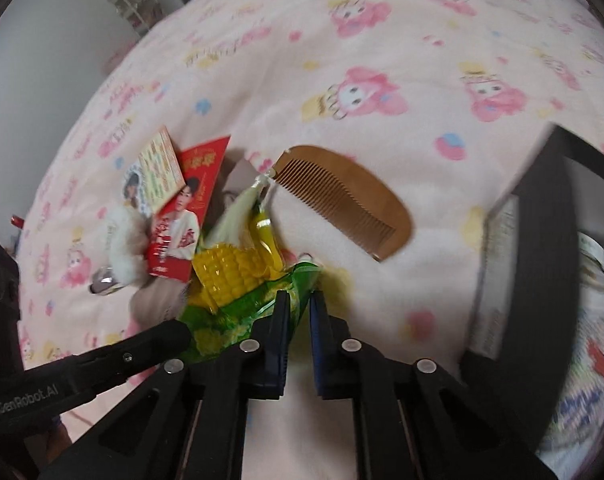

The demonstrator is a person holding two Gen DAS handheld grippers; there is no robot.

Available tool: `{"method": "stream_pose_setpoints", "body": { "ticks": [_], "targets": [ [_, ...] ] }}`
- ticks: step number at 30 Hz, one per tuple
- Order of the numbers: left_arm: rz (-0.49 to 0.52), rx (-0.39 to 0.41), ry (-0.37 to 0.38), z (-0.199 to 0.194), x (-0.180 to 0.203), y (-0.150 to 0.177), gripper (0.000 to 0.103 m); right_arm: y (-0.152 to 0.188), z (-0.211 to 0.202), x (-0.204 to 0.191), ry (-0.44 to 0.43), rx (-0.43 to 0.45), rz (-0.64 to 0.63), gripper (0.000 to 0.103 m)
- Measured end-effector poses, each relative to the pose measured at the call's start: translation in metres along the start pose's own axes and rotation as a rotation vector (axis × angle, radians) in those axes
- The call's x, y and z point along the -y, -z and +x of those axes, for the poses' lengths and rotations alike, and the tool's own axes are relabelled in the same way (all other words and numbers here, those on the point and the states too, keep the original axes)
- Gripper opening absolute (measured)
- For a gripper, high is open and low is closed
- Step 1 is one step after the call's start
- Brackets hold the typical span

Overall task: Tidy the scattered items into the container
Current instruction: 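Close the right gripper on the corn snack packet and lift it, then carry the corn snack packet with the right gripper into the black box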

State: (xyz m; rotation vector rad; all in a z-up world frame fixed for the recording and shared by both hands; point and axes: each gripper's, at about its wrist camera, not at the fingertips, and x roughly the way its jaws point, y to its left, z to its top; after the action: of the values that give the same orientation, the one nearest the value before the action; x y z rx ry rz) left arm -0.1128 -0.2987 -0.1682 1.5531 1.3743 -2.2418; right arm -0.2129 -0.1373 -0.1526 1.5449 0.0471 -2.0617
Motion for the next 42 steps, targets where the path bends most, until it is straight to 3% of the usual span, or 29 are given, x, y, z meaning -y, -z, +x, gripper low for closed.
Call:
{"method": "stream_pose_setpoints", "body": {
  "ticks": [4, 6, 8, 10, 12, 15, 18, 20, 21, 23, 27, 29, 35, 40, 42],
  "targets": [
    [0.055, -0.053, 0.030, -0.012, 0.009, 0.023, 0.005, 0.031, -0.035, 0.006, -0.008, 0.049, -0.011, 0.007],
    [0.052, -0.084, 0.016, -0.016, 0.005, 0.030, 0.014, 0.046, -0.045, 0.006, -0.019, 0.038, -0.016, 0.007],
    [0.020, -0.070, 0.003, -0.019, 0.000, 0.029, 0.040, 0.065, -0.043, 0.009, -0.036, -0.005, -0.016, 0.007],
    [-0.028, -0.033, -0.025, -0.022, -0.006, 0.027, 0.049, 0.075, -0.043, 0.002, 0.001, -0.002, -0.065, 0.006],
    [-0.045, -0.009, -0.053, -0.016, -0.003, 0.023, 0.053, 0.075, -0.043, -0.002, 0.027, -0.001, -0.078, 0.010],
    [-0.059, -0.025, -0.042, -0.001, 0.000, 0.019, 0.058, 0.067, -0.038, -0.004, 0.001, -0.014, -0.077, 0.019],
    [-0.074, -0.064, -0.018, 0.022, 0.000, 0.017, 0.066, 0.067, -0.022, -0.003, 0.008, -0.060, -0.077, 0.019],
    [-0.067, -0.072, -0.048, 0.043, 0.003, 0.014, 0.072, 0.067, -0.010, -0.007, -0.006, -0.089, -0.087, 0.019],
    [-0.072, -0.085, -0.064, 0.053, 0.003, 0.013, 0.071, 0.066, -0.005, -0.008, -0.005, -0.090, -0.090, 0.018],
    [-0.103, -0.133, -0.079, 0.072, -0.001, 0.013, 0.055, 0.064, -0.002, -0.009, 0.042, -0.063, -0.099, 0.012],
    [-0.032, -0.086, -0.060, 0.057, 0.011, 0.019, 0.053, 0.063, -0.016, -0.007, 0.020, -0.008, -0.085, 0.008],
    [-0.004, -0.075, -0.020, 0.046, 0.015, 0.027, 0.040, 0.065, -0.027, -0.007, 0.006, 0.003, -0.084, 0.008],
    [0.040, -0.005, 0.064, 0.009, 0.040, 0.053, 0.040, 0.077, -0.083, -0.008, -0.015, 0.100, -0.108, 0.007],
    [0.177, 0.075, 0.091, -0.027, 0.099, 0.075, 0.040, 0.091, -0.151, 0.007, -0.066, 0.226, -0.113, 0.008],
    [0.254, 0.084, 0.089, -0.028, 0.129, 0.085, 0.040, 0.093, -0.165, 0.012, -0.028, 0.251, -0.135, 0.008]
  ]
}}
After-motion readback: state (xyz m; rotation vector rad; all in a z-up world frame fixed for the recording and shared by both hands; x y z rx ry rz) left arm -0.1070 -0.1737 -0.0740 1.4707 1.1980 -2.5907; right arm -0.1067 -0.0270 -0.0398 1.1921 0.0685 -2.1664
